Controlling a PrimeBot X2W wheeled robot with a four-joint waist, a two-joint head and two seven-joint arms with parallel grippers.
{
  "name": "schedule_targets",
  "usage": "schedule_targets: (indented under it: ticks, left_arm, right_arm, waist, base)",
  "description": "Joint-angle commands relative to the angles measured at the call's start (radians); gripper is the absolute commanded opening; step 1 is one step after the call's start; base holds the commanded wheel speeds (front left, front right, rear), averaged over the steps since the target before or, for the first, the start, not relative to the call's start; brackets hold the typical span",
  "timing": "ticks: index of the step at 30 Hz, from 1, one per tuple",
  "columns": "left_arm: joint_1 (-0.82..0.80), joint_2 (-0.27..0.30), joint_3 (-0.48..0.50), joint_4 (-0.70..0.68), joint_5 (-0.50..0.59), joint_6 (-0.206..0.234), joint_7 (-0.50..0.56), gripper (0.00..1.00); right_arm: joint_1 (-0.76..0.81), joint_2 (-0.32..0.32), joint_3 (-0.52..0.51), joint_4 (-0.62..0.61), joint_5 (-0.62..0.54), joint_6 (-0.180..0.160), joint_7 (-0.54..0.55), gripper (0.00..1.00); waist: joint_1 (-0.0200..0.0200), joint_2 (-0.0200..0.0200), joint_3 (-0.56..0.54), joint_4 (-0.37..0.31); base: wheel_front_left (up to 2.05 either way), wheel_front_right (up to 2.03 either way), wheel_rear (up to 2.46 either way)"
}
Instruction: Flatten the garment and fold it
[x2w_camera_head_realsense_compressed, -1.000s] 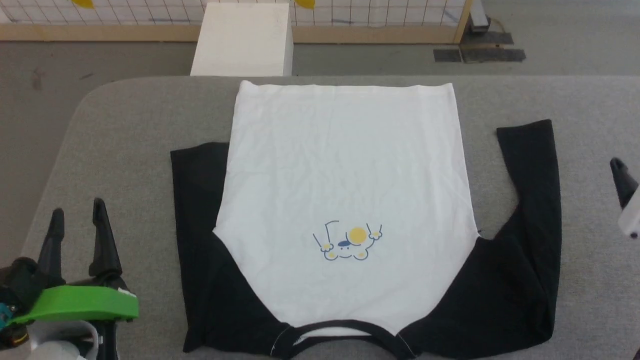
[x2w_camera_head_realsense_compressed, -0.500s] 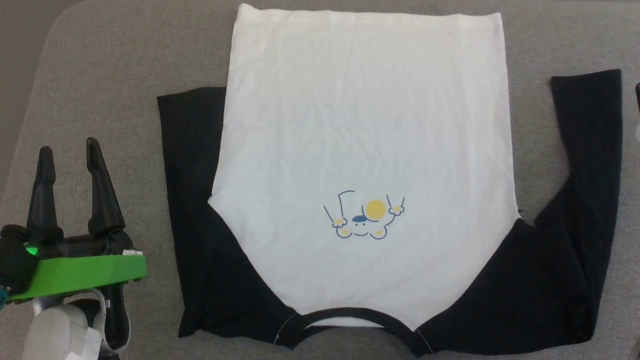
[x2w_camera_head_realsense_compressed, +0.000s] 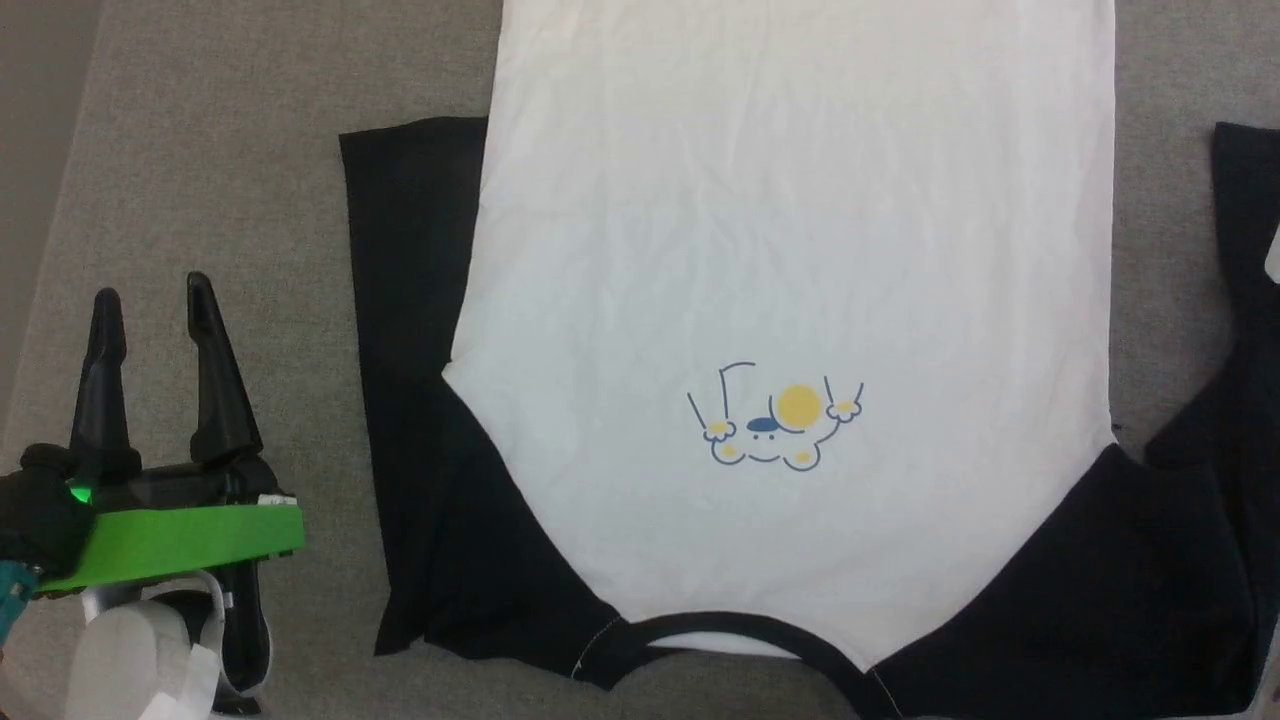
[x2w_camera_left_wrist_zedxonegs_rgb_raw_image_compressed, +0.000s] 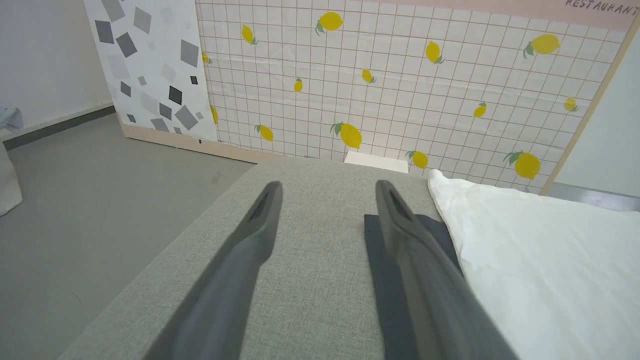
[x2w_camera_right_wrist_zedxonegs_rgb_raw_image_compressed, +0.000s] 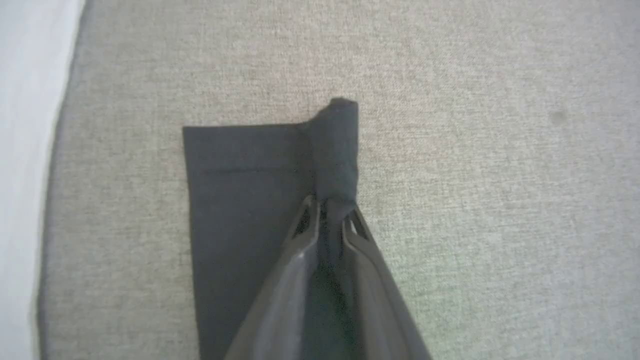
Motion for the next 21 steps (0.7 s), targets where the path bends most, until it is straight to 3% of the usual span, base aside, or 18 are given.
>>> schedule_targets:
  ticks: [1, 6, 11, 21]
  left_arm:
    - [-0.016, -0.007, 0.007, 0.007, 0.008, -0.008, -0.004, 1.00]
    - [-0.005, -0.019, 0.020, 0.026, 0.021, -0.020, -0.004, 1.00]
    - [0.026, -0.029, 0.031, 0.029, 0.032, -0.026, -0.004, 1.00]
    - [0.114, -0.042, 0.049, 0.035, 0.044, -0.029, -0.004, 1.00]
  right_arm:
    - [0.007, 0.003, -0.008, -0.001, 0.008, -0.002, -0.022, 0.00]
    - [0.013, -0.023, -0.053, -0.045, 0.063, -0.002, -0.112, 0.00]
    - [0.045, -0.049, -0.029, -0.139, 0.228, -0.002, -0.151, 0.00]
    - [0.265, -0.041, 0.202, -0.558, 0.559, -0.002, 0.045, 0.00]
  waist:
    - [-0.0002, 0.0000, -0.025, -0.010]
    - [-0.0002, 0.0000, -0.094, -0.030]
    - [-0.0002, 0.0000, -0.186, -0.048]
    - [-0.0002, 0.0000, -0.351, -0.086]
  base:
    - [0.00, 0.00, 0.00]
    - [0.00, 0.00, 0.00]
    - [0.00, 0.00, 0.00]
    - [0.00, 0.00, 0.00]
